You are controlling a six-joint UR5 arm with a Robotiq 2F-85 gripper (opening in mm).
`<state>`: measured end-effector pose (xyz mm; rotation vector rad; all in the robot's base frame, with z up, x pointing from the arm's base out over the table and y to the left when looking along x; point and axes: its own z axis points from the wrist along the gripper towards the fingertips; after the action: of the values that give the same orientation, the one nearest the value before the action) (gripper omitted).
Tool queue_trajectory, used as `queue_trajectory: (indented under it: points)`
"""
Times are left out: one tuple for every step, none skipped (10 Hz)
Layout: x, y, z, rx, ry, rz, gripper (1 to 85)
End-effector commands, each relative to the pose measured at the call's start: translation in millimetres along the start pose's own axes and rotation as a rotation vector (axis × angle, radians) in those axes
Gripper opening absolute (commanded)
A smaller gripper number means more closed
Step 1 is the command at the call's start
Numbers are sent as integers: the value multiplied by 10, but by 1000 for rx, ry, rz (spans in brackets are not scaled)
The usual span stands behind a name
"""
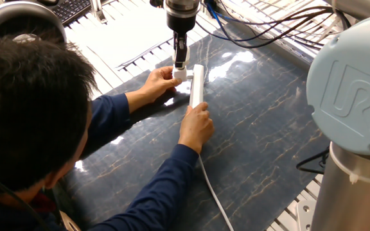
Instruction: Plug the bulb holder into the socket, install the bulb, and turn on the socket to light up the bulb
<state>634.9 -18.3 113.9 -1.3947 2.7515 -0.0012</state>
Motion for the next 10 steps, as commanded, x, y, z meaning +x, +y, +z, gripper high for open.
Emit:
queue_trajectory:
  points:
    - [-53,29,-2,5,-9,19,397]
    - [-50,40,4,3,-7,53,257]
    - [-42,77,9,-10,-8,112,13]
    - [-5,109,8,-22,4,164,10]
    - [27,119,3,-27,17,207,10]
    - [32,110,-16,-28,29,242,10]
    - [-3,121,-29,-40,27,282,10]
    - [-25,132,-20,-49,20,307,10]
    - [-22,124,0,-49,21,320,10]
    - [-21,128,9,-55,21,340,10]
